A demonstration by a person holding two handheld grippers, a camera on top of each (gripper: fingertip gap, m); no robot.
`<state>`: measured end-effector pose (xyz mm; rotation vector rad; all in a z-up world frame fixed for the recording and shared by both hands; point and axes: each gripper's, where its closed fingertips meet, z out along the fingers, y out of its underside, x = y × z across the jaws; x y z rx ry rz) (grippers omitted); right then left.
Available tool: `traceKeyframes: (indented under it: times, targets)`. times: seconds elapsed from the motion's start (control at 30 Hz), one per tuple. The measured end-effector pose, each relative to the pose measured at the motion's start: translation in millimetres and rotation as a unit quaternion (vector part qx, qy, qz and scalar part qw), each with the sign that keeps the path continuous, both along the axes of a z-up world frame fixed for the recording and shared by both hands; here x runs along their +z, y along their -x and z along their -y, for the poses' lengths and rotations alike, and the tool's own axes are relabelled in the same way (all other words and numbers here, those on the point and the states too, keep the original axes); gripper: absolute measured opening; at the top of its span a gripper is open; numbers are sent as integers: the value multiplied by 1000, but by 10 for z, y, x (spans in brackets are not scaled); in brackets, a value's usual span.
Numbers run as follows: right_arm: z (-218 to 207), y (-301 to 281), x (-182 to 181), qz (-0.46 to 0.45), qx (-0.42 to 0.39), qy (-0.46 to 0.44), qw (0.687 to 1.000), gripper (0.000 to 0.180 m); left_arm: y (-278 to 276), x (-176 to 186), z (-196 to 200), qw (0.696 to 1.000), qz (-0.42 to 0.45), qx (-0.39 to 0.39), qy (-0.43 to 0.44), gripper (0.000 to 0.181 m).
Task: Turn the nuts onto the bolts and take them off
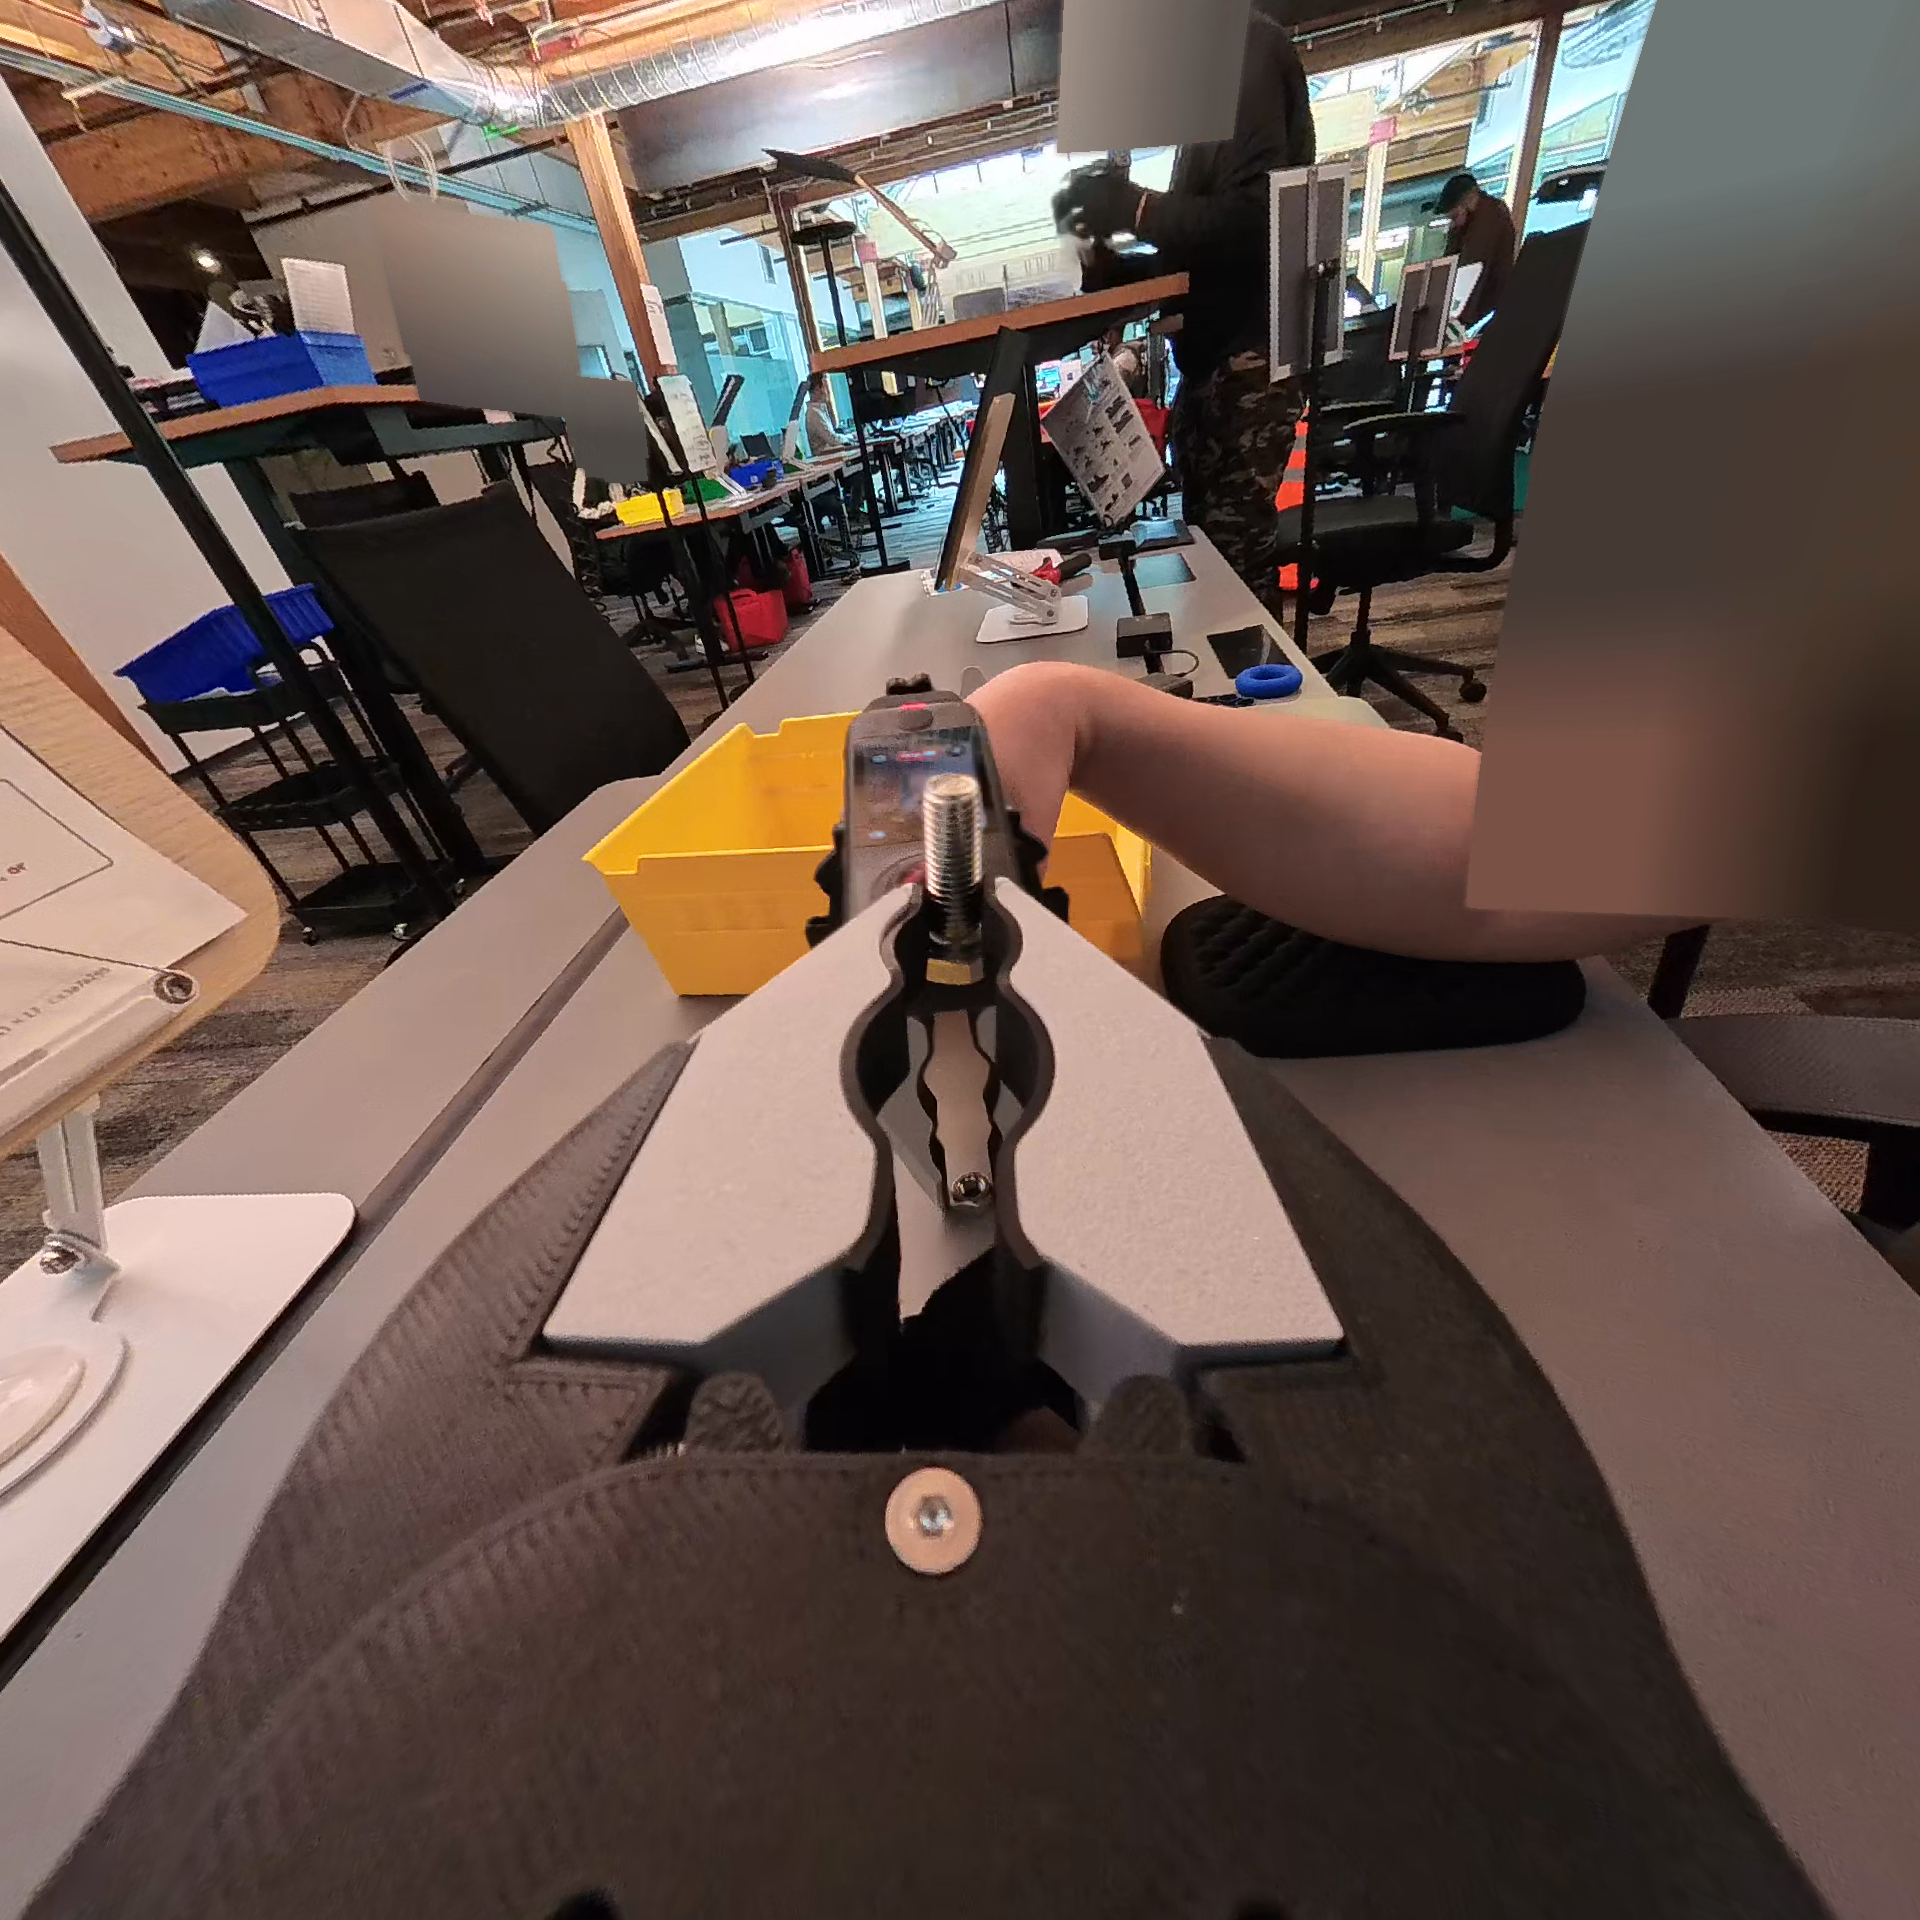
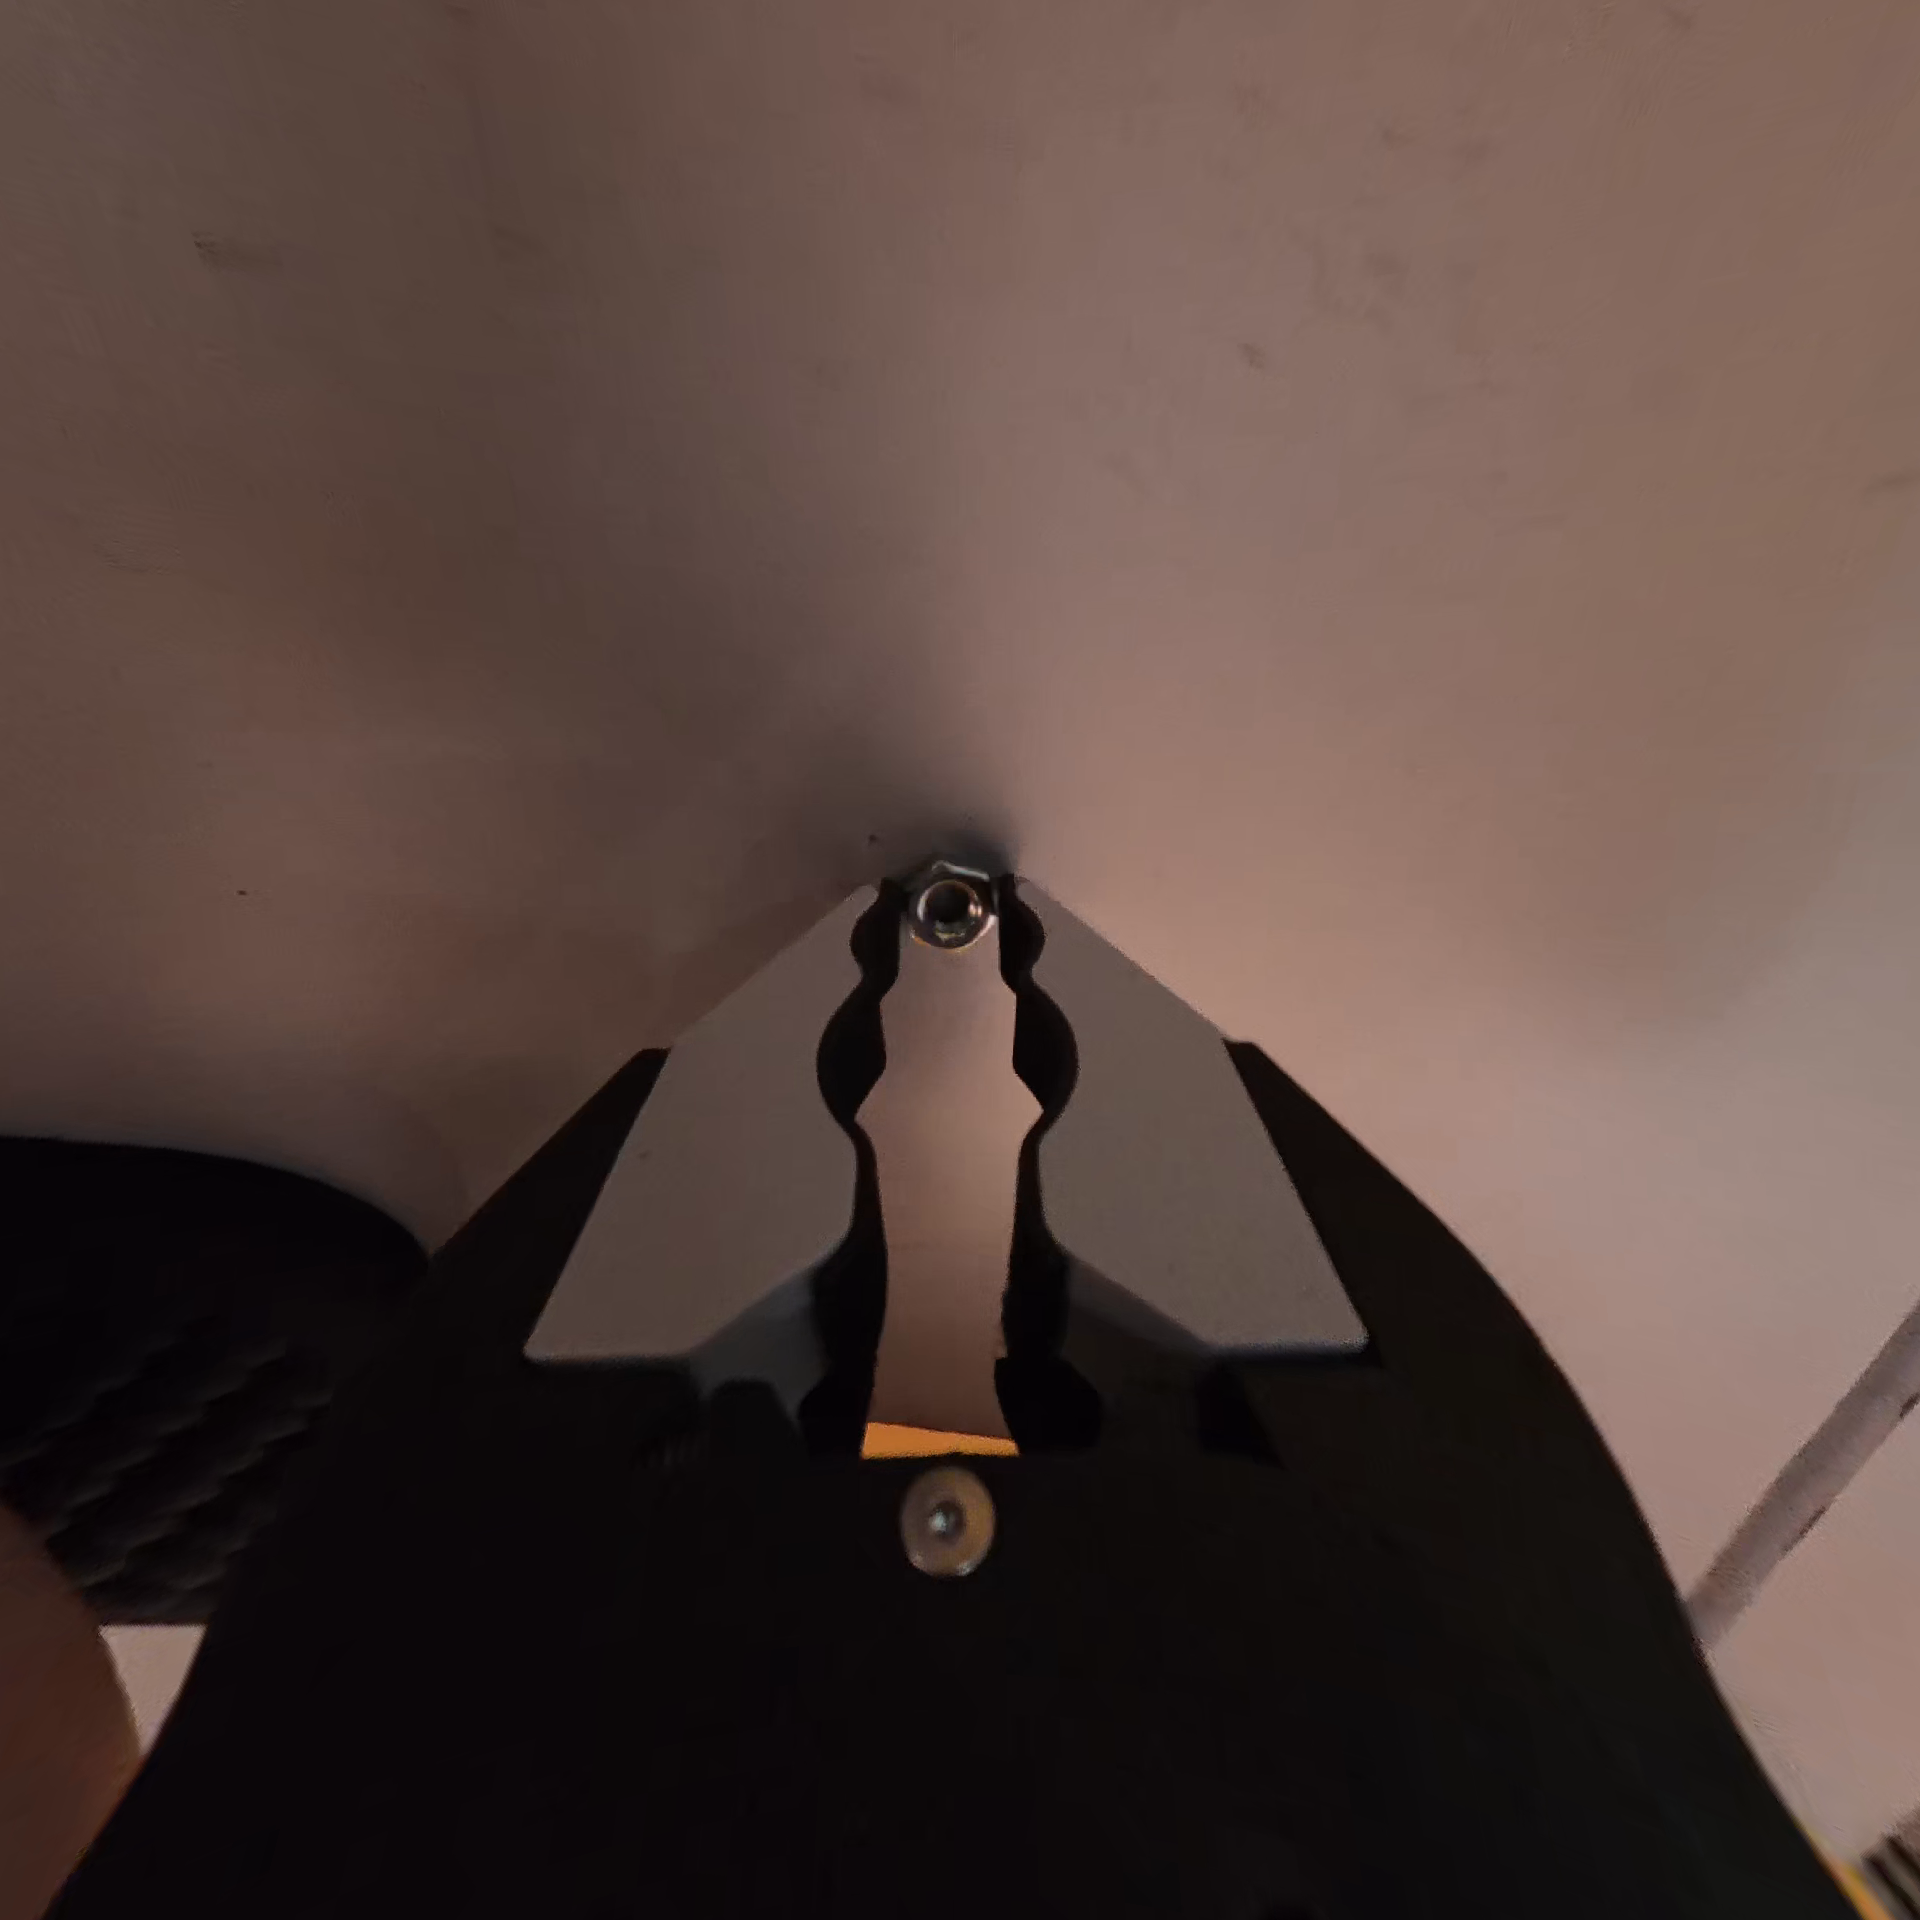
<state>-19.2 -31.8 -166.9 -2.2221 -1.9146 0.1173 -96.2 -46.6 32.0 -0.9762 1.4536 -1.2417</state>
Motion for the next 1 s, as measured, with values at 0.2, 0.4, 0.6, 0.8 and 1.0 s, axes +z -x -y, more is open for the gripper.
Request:
traceKeyframes:
  times: [0.2,0.4,0.6,0.8,1.0]
  targets:
    - [8,-17,-11,-6,-20,28,999,19,-5,-14,8,1000,-4,-1,-2,7]
    - [6,-18,-12,-4,3,19,1000,17,-31,-59,2,1000,-10,3,-6,7]
    - [-114,-129,169,-10,-20,-26,999,16,-85,-147,-134,999,-24,44,-10,7]
    - [-164,-33,1013,-144,-38,-138,979,16,-264,-497,-246,994,-75,74,14,7]
    - [-5,264,1460,-194,9,-198,961,16,-409,-904,-250,987,-128,87,-28,7]
